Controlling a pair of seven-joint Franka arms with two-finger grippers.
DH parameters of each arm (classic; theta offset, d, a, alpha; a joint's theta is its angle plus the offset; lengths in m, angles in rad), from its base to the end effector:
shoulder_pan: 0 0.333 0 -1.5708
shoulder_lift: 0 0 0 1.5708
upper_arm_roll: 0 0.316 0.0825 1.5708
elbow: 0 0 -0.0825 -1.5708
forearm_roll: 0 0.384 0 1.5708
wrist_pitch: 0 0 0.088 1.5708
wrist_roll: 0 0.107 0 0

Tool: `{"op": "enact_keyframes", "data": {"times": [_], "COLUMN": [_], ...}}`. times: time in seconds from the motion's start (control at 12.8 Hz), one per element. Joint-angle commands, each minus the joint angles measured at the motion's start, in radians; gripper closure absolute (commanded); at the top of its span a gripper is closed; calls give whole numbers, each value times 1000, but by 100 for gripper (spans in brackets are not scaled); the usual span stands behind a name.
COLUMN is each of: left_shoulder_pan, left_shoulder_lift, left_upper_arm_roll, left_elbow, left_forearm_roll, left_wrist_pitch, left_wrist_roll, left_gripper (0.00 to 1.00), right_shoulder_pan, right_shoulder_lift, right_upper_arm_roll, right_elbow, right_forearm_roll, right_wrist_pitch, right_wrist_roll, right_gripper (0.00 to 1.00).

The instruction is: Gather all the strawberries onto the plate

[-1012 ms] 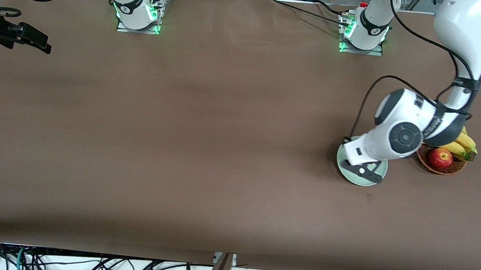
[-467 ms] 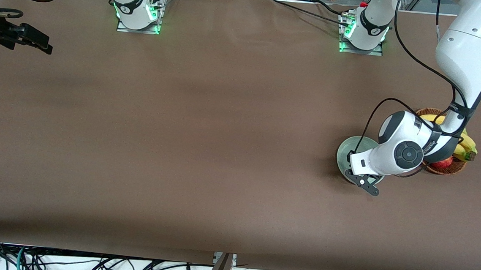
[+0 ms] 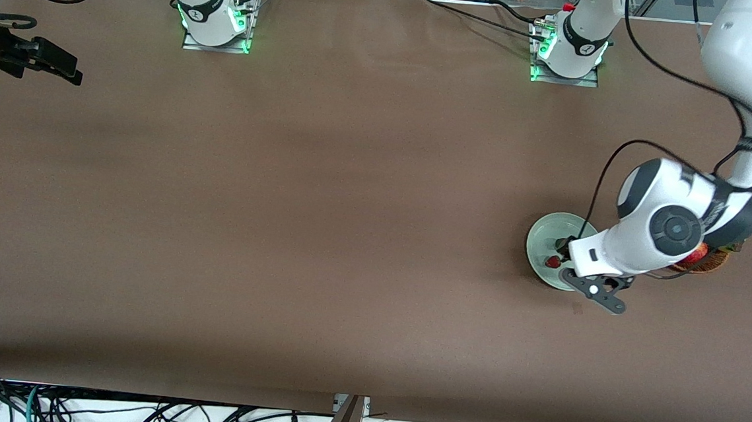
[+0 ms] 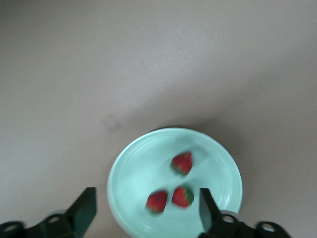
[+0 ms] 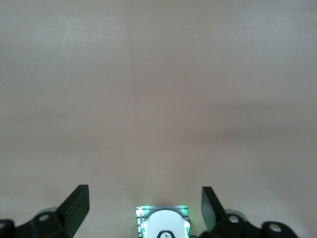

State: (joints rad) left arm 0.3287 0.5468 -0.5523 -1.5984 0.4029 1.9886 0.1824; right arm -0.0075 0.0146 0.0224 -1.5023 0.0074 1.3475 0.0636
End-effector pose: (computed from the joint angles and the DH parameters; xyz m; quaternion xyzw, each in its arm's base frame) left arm 0.6715 -0.0766 0.3444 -0.9641 0.2602 0.0309 0.0422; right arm 0.5347 0.0088 0.6305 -0.9961 0.0237 0.0847 0.0005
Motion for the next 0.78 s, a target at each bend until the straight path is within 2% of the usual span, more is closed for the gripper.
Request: {"op": "enact_keyframes", "data": {"times": [0.0,0.16,0.23,0.31,0.39,0.47,0.55,0.62,0.7], "left_shoulder_pan": [-5,-16,-42,-65,-115,-194,-264,-289,-316], "left_shoulder_lift": [-44,-50,-85,-141,-189,-258,-299,-332,-396], "left_upper_arm_roll": [-20,-15,-6,36,120,258,366,441,484], "left_elbow": [188,340,368,353,315,279,259,217,116], "left_forearm_roll": [-88,-108,-116,-125,-186,-284,-358,-413,-438], "left_wrist_pitch": [-236,-440,-476,-487,-481,-466,-465,-465,-441], "left_wrist_roll": [5,6,-7,-38,-91,-137,-152,-146,-146], "left_gripper": [0,0,0,0,0,0,0,0,0], "right_shoulder_pan": [3,3,3,1,1,1,1,0,0], "right_shoulder_lift": [5,5,5,5,5,5,5,5,5], "right_upper_arm_roll": [-2,-2,-2,-2,-2,-2,-2,-2,-2], "right_elbow": [19,19,19,19,19,19,19,19,19], "right_forearm_roll": [3,5,5,5,5,5,5,5,5], "right_wrist_pitch": [-8,-7,-7,-8,-7,-7,-5,-5,-5], "right_wrist_roll": [-11,-10,-11,-11,-11,-10,-10,-10,-10], "right_gripper": [0,0,0,0,0,0,0,0,0]}}
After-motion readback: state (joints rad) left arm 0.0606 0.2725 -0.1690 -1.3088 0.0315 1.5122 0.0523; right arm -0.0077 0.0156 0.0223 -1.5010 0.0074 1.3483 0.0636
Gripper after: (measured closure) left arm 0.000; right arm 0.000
